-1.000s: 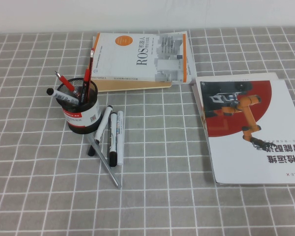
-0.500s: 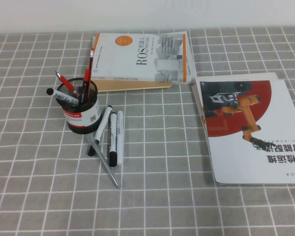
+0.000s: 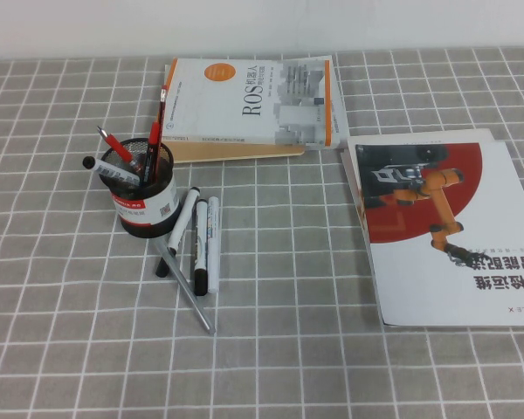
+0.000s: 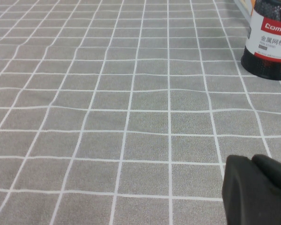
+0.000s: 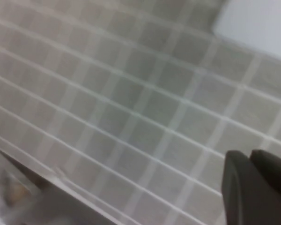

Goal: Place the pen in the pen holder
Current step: Pick up the pen on the table

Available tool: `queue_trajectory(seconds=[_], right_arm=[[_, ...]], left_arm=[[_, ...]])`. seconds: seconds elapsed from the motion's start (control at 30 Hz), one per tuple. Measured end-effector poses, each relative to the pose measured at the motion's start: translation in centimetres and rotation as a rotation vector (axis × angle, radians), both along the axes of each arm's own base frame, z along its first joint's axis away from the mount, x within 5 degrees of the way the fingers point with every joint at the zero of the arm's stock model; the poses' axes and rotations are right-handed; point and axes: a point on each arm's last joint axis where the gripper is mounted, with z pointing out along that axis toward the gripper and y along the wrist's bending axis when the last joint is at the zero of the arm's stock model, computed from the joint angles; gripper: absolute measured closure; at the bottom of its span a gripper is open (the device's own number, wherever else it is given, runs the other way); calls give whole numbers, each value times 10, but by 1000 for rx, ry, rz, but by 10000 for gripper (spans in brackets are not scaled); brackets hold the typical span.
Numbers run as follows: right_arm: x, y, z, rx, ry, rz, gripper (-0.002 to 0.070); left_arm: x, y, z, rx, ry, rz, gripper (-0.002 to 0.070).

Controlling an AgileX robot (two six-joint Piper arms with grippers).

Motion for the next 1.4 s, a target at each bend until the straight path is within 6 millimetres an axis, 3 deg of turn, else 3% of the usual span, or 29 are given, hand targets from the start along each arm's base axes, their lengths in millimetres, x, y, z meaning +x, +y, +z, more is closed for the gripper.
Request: queue_trajectory(seconds=[0.23,0.37,0.57,0.8,1.03,1.3,1.4], right_arm=[[29,39,1,-266,39,62,689],[60,69,3,-358,13,87,689],[112,114,-1,-384,2,119,689],[161,182,-22,-420,-54,214,689],[175,248,-42,-424,-125,309,689],[165,292,-65,-432,-143,409,680],[159,301,-76,-447,-138,463,615]], left_arm=[[0,0,0,0,0,0,680],[0,0,0,0,0,0,680],[0,0,0,0,0,0,680],[0,0,0,0,0,0,680],[0,0,0,0,0,0,680],[0,0,0,0,0,0,680],[0,0,0,0,0,0,680]])
